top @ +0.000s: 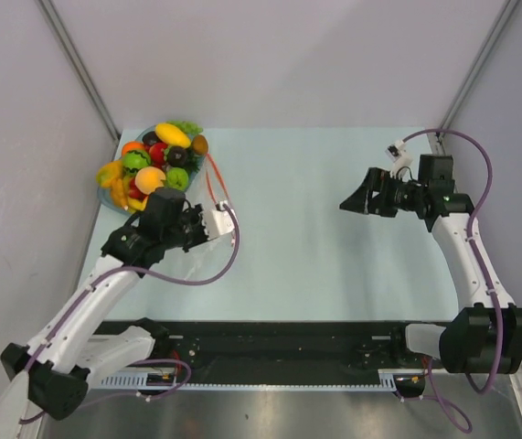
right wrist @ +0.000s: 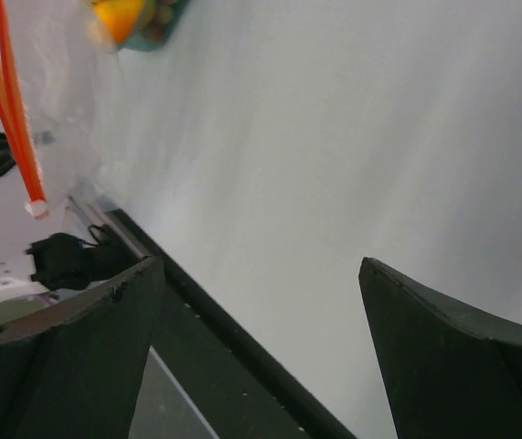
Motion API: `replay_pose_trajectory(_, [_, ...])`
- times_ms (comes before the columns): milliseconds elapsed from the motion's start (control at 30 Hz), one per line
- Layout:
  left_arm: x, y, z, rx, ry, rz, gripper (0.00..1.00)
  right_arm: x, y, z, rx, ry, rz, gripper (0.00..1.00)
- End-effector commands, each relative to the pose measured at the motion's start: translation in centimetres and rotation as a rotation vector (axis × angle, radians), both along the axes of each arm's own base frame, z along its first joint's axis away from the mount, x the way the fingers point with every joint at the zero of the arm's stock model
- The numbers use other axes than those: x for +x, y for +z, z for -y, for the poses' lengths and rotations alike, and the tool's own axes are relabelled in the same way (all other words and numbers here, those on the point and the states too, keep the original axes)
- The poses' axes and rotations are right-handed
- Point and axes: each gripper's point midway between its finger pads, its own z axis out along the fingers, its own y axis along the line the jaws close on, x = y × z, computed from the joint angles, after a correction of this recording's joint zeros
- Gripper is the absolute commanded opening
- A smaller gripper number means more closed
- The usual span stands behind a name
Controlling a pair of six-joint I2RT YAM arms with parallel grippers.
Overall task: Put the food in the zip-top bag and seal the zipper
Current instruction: Pick up the zipper food storage bag at the center of the board, then open the zipper of the food storage bag.
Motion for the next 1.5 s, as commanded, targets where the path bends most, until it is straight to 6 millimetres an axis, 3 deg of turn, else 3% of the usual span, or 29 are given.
replay_pose_trajectory(0, [-0.3, 4.5, 5.5, -0.188, -0.063, 0.1, 0.0, -0.2, 7.8, -3.4, 0.176, 0.043, 0.133, 0.91])
replay_pose_trajectory(133, [-0.8, 5.6, 8.9, -0.242, -0.087, 0.095, 0.0, -0.3, 10.9, -6.0, 0.274, 0.104, 0.15, 0.8])
replay_pose_trajectory(233, [-0.3, 6.3, 10.9, -0.265, -0.091, 0.086, 0.0, 0.0, 11.7, -7.2, 0.299, 0.118, 0.152, 0.74])
replay_pose_trajectory(433, [0.1, 5.8, 13.8, -0.273, -0.111, 0.04, 0.0, 0.6, 10.3, -9.0, 0.256, 0.125, 0.126, 0.59])
replay_pose_trajectory(600, [-0.1, 4.4, 15.3, -0.217, -0.146, 0.033, 0.0, 0.8, 9.3, -11.0, 0.225, 0.156, 0.106, 0.54])
replay_pose_trajectory(933, [-0.3, 3.4, 16.5, -0.167, -0.176, 0.017, 0.0, 1.2, 5.3, -14.1, 0.066, 0.2, 0.101, 0.43])
replay_pose_trajectory(1167, [-0.4, 3.6, 16.6, -0.173, -0.178, 0.026, 0.0, 0.8, 2.5, -14.8, -0.028, 0.225, 0.067, 0.37])
replay_pose_trajectory(1200, [-0.4, 3.8, 16.6, -0.177, -0.178, 0.028, 0.0, 0.8, 2.0, -14.8, -0.033, 0.23, 0.05, 0.34])
replay_pose_trajectory(1267, [-0.4, 3.7, 16.4, -0.179, -0.166, 0.029, 0.0, 0.6, 1.8, -15.0, -0.036, 0.245, 0.045, 0.16])
replay_pose_trajectory(1300, [-0.3, 4.0, 16.3, -0.192, -0.157, 0.038, 0.0, 0.4, 1.8, -14.8, -0.039, 0.249, 0.039, 0.05])
replay_pose_trajectory(1333, [-0.4, 3.8, 16.1, -0.194, -0.144, 0.033, 0.0, 0.3, 1.9, -14.6, -0.04, 0.253, 0.04, 0.0])
replay_pose_trajectory(1400, [-0.4, 4.4, 15.9, -0.248, -0.097, 0.029, 0.02, 0.3, 2.3, -13.6, -0.017, 0.246, 0.032, 0.0])
replay_pose_trajectory(1467, [-0.5, 5.9, 15.7, -0.342, -0.017, 0.008, 0.19, 0.7, 3.2, -11.5, 0.007, 0.211, 0.054, 0.0])
